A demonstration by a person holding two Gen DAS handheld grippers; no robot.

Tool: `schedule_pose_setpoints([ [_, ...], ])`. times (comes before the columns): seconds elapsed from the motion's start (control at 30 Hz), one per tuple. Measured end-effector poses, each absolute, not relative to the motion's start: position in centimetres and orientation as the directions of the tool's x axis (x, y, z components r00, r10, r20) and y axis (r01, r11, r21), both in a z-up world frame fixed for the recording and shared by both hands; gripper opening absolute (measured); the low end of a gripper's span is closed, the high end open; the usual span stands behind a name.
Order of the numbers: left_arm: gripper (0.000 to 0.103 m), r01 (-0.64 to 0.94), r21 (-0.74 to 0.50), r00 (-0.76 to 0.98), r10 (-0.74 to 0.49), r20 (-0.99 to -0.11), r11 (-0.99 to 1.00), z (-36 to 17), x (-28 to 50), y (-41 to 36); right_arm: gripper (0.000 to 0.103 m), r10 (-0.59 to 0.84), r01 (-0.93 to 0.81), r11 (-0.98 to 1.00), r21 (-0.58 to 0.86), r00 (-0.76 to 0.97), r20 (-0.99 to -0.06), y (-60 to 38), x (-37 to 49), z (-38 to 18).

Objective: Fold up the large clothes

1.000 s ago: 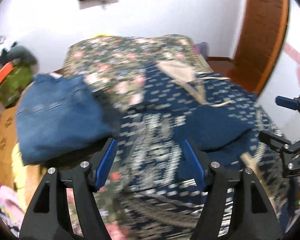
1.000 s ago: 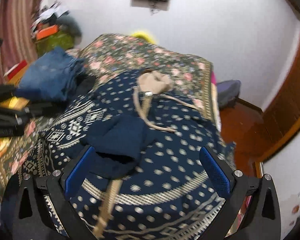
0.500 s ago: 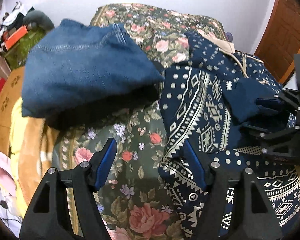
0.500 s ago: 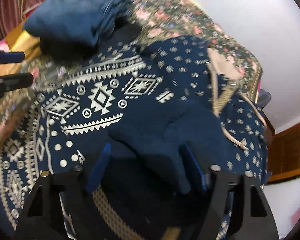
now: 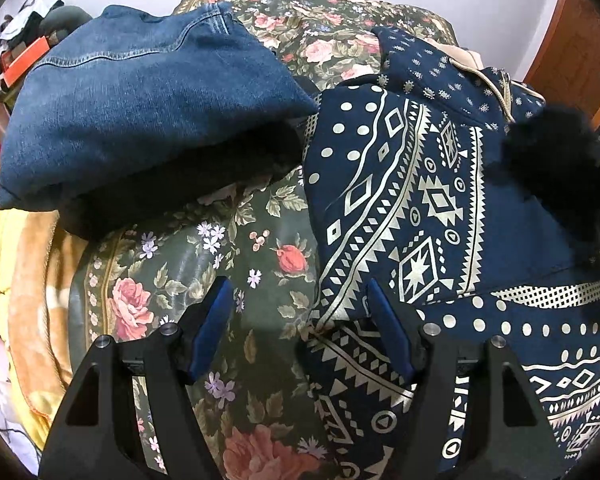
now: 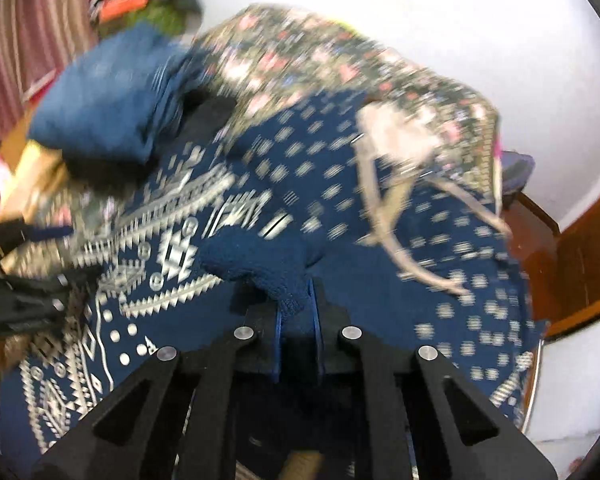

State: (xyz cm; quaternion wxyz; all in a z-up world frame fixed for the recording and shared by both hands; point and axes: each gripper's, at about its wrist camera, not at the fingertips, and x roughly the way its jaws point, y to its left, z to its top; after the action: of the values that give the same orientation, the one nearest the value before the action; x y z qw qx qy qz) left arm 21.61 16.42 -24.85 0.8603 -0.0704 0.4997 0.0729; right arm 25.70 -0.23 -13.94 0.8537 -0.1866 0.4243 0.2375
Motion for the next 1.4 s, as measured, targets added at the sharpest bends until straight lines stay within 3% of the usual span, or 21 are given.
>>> schedule_pose_setpoints([
  [0.2,0.070,-0.220,-0.046,0.481,0.067,-0.874,0.974,-24.8,21.7,16.4,0.010,0.276,-0.403,0.915,-0.011,0.645,-0.713,-6.4,26.3,-8.8],
  [0.37,0.070,-0.234,-0.028,0.470,0.088,-0.878,0.972,-24.8,21.7,16.3,0.010,0.259,-0.302,0.951,0.061,0.675,-0.691,-11.2,26.9,-7.6],
  [0.93,0.077,-0.266,0.038,0.444,0.157,-0.882,0.963,-24.8,22.3,15.9,0.011,0.296,-0.124,0.955,0.270,0.454,-0.840,-21.4,25.2,-16.5],
  [1.33,0.076,-0.220,0.118,0.500,0.215,-0.839,0.968,-20.2,23.7,14.0,0.025,0.310,-0.128,0.951,0.283,0.448,-0.839,-25.5,24.0,-14.7],
  [1.4,0.076,-0.209,0.108,0.531,0.206,-0.822,0.972,-18.9,24.1,13.4,0.033,0.307,-0.081,0.948,0.306,0.476,-0.824,-27.2,24.0,-14.1],
])
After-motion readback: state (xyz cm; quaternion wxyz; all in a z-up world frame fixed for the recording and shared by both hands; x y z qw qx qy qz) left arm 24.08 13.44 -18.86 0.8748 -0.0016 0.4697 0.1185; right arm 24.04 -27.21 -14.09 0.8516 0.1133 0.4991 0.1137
